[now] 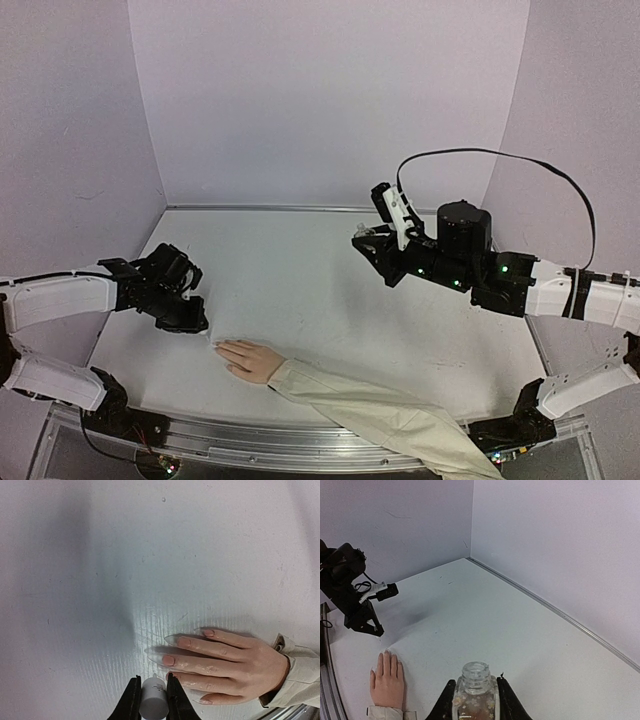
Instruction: Paint the nails
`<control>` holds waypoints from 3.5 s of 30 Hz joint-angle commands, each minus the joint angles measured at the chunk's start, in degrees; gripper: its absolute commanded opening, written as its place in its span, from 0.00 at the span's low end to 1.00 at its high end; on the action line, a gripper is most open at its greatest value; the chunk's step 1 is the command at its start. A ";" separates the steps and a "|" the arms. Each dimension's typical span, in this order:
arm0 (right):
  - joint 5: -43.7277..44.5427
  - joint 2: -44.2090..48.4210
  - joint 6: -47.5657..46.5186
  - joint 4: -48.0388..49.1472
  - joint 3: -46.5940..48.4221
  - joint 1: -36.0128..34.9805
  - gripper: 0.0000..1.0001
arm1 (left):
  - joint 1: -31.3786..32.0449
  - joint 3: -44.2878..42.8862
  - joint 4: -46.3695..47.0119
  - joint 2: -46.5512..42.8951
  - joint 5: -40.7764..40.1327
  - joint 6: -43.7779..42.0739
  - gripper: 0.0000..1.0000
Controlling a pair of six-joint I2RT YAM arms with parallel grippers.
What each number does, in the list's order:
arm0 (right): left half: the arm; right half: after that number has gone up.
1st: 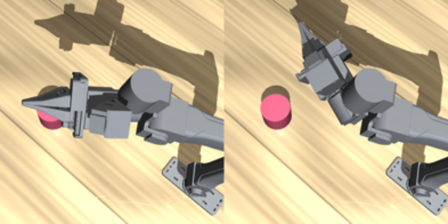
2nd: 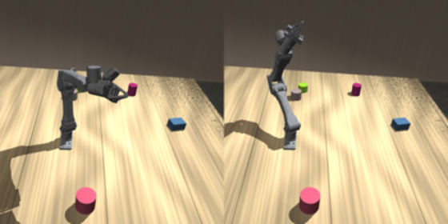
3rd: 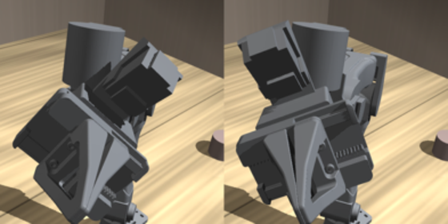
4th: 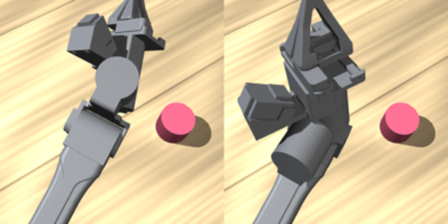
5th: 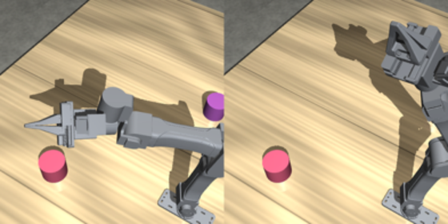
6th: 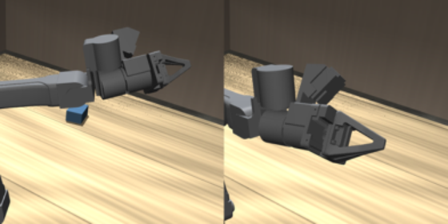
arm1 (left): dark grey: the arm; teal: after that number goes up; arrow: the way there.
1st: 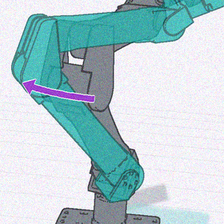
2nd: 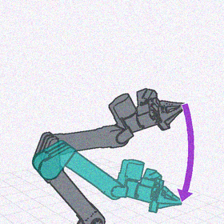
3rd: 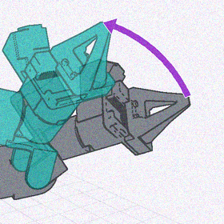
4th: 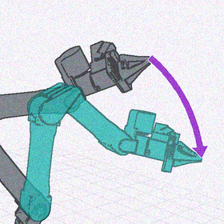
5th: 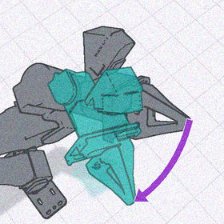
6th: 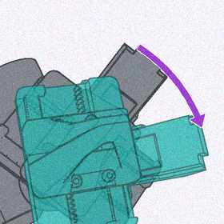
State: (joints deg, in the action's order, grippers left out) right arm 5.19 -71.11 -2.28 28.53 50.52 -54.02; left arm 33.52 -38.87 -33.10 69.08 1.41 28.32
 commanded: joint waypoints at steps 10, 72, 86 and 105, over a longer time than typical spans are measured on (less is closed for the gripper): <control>-0.82 0.73 0.70 4.17 2.13 -0.03 0.00 | -0.12 -0.58 1.79 1.39 7.30 -1.16 0.00; -0.89 0.78 0.37 4.17 2.15 -0.02 0.00 | -0.09 -1.12 1.68 0.54 7.79 -0.72 0.00; -0.71 0.97 0.60 4.22 1.82 0.01 0.00 | -0.03 -0.92 2.96 2.29 5.70 -1.00 0.00; -0.62 1.33 0.97 4.17 1.51 -0.03 0.00 | -0.04 -0.42 4.84 4.20 2.88 -0.98 0.00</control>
State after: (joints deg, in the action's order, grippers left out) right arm 4.71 -71.11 -1.72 28.75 50.52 -54.02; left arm 33.54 -37.82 -30.79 72.84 5.78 27.27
